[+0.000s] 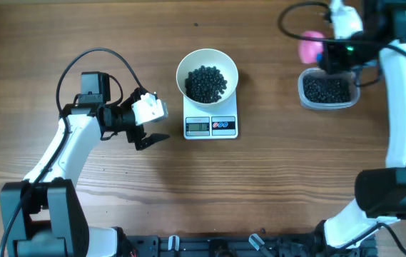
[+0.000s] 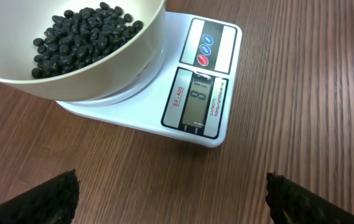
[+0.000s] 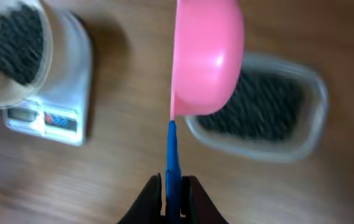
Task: Scoop item into bowl and weigh 150g on scale
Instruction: 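Return the pink scoop to the bean tub with the right gripper, then dip the scoop into the black beans and lift it out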
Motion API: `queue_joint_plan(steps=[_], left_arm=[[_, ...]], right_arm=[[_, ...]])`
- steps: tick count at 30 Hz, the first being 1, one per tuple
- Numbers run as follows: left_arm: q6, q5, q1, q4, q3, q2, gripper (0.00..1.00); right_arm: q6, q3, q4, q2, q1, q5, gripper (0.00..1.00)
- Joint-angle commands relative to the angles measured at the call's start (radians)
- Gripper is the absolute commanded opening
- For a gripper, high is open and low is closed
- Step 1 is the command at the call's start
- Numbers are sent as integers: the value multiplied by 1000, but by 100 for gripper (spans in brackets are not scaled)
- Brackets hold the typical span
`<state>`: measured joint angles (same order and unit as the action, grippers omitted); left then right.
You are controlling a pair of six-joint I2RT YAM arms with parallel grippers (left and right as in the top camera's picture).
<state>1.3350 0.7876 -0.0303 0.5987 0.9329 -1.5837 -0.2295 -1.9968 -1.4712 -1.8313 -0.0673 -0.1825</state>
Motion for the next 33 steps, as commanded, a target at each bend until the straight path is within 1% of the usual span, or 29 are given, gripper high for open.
queue_joint_plan(steps=[1, 2, 6, 12, 14, 19, 23, 26, 30, 33], left_arm=[[19, 23, -5, -1, -3, 20, 100], [19, 23, -5, -1, -3, 20, 100], [19, 23, -5, -1, -3, 20, 100], [19, 23, -5, -1, -3, 20, 100], [19, 23, -5, -1, -3, 20, 100], [19, 23, -5, -1, -3, 20, 100], [19, 23, -5, -1, -3, 20, 100], [19, 23, -5, -1, -3, 20, 100], [19, 23, -5, -1, -3, 20, 100], [19, 23, -5, -1, -3, 20, 100]], right_arm=[[-66, 16, -74, -52, -77, 116, 4], [-85, 23, -82, -71, -90, 135, 4], [-89, 27, -93, -137, -101, 217, 4], [-108, 27, -75, -260, -102, 181, 4], [-108, 27, -58, -275, -100, 172, 4], [-117, 27, -10, -311, -73, 104, 4], [-140, 57, -17, -336, -48, -14, 4], [-172, 59, -52, -336, -50, -85, 4], [-201, 59, -88, -336, -84, -110, 4], [-240, 59, -93, -336, -153, -186, 4]])
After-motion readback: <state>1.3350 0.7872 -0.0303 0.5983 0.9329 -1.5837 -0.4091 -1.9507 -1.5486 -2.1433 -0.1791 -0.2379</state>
